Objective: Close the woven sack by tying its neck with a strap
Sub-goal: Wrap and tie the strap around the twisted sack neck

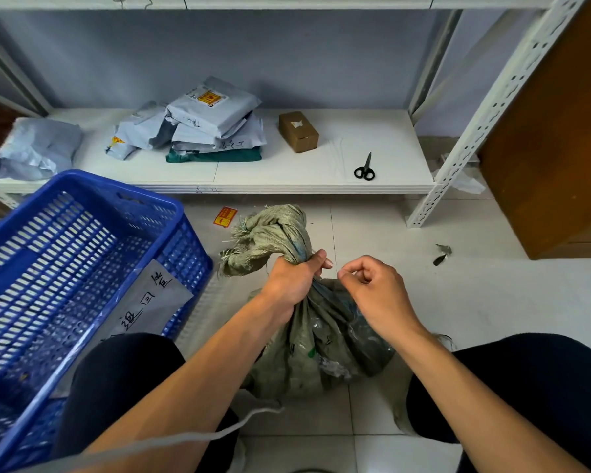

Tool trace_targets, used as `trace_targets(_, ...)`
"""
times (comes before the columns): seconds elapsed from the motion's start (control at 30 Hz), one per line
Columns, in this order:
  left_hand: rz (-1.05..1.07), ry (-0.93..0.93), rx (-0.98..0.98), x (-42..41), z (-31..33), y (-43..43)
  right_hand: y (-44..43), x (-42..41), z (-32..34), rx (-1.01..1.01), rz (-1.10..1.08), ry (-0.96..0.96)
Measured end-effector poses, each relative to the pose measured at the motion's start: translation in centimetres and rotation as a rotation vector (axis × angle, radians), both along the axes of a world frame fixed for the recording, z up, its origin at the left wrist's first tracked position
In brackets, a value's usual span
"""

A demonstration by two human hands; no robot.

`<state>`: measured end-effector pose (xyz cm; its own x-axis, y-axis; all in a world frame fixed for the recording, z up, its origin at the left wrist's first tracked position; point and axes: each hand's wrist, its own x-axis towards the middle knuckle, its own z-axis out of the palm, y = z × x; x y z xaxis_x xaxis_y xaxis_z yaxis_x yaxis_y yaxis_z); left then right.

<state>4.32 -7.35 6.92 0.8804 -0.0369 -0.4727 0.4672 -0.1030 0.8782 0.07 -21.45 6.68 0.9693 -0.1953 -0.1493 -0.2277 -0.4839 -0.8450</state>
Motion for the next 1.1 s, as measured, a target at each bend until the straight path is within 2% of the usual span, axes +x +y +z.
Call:
trace_targets(0.23, 0.038, 0.003, -0.016, 0.1, -0.2, -0.1, -0.1, 0.2, 0.1, 0.028, 0.001, -0.054)
trace_targets(0.3, 0.042, 0.006, -0.006, 0.1, -0.2, -0.1, -0.2, 0.1, 0.2, -0.089, 0.033, -0.107)
trace_targets(0.4, 0.020, 0.001, 0.009, 0.2, -0.2, -0.2, -0.3, -0.3, 0.6, -0.412, 0.123, -0.245)
trace_targets(0.57, 0.017, -0.007, -0.007, 0.1, -0.3, -0.2, -0.2, -0.4, 0.7, -0.537, 0.116, -0.335)
trace_targets(0.67, 0.022, -0.011, -0.001, 0.2, -0.3, -0.1, -0.5, -0.1, 0.4, -0.466, 0.081, -0.245)
trace_targets(1.0, 0.075, -0.001, 0.009, 0.6, -0.2, 0.2, -0.8, 0.1, 1.6, 0.135, 0.108, 0.094)
trace_targets(1.1, 0.118, 0.006, -0.003, 0.9, -0.3, 0.5, -1.1, 0.1, 1.8, 0.190, 0.076, 0.111)
